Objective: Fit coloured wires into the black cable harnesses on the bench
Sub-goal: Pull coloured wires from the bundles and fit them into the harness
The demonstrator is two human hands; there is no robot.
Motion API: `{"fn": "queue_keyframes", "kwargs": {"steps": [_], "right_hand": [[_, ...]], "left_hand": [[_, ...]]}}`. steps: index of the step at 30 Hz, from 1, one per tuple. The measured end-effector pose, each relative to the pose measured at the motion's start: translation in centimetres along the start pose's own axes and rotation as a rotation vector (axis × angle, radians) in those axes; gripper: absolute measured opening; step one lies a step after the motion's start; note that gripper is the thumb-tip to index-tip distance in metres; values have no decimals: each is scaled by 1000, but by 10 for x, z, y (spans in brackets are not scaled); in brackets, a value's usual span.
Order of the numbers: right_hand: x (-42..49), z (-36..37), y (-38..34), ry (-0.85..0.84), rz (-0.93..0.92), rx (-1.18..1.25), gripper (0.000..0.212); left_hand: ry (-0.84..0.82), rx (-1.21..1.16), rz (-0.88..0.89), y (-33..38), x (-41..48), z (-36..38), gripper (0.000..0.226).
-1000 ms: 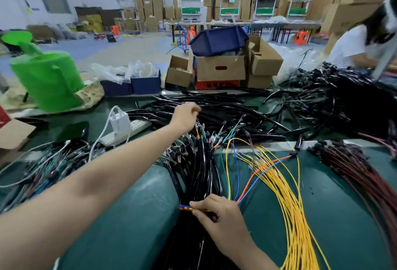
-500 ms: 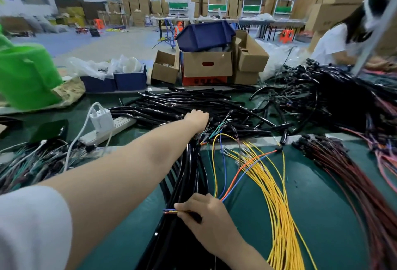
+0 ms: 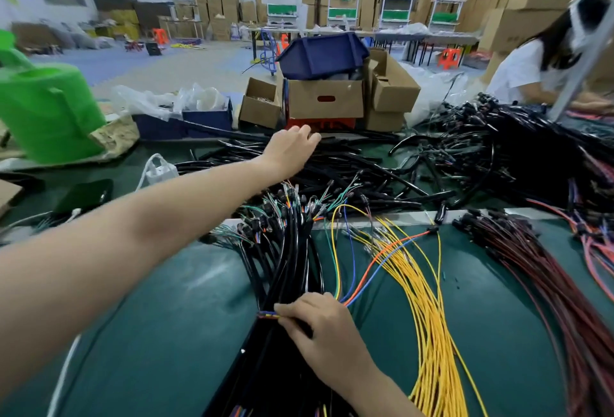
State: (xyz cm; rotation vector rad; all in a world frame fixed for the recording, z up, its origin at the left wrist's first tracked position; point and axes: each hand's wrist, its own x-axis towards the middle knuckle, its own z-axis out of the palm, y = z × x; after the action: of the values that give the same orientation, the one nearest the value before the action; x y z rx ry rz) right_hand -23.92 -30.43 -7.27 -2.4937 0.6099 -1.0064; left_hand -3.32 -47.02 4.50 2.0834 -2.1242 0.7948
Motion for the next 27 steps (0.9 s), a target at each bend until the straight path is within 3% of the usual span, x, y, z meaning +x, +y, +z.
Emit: {"fn": "queue_keyframes", "kwargs": {"steps": [2, 5, 8, 12, 18, 24, 27], "right_hand": [[-1, -2, 0, 57, 52, 30, 12], [-1, -9, 3, 140, 182, 137, 13], [3, -19, 7, 239, 330, 298, 16], [8, -27, 6, 252, 445, 528, 25], [11, -36, -1, 201, 425, 654, 36], [12, -39, -5, 191, 453, 714, 33], [13, -39, -6, 206, 480, 757, 33]], "left_hand": [[-61, -87, -50, -6, -15, -14, 43], [-78, -409, -102, -7, -62, -33, 41], [-185, -766, -135, -6, -123, -49, 22], [-365, -1175, -232, -1, -188, -58, 7], [-352, -1218, -176, 21, -228, -41, 18], [-253, -1203, -144, 34, -238, -30, 30], [-233, -1201, -150, 38, -239, -29, 23]]}}
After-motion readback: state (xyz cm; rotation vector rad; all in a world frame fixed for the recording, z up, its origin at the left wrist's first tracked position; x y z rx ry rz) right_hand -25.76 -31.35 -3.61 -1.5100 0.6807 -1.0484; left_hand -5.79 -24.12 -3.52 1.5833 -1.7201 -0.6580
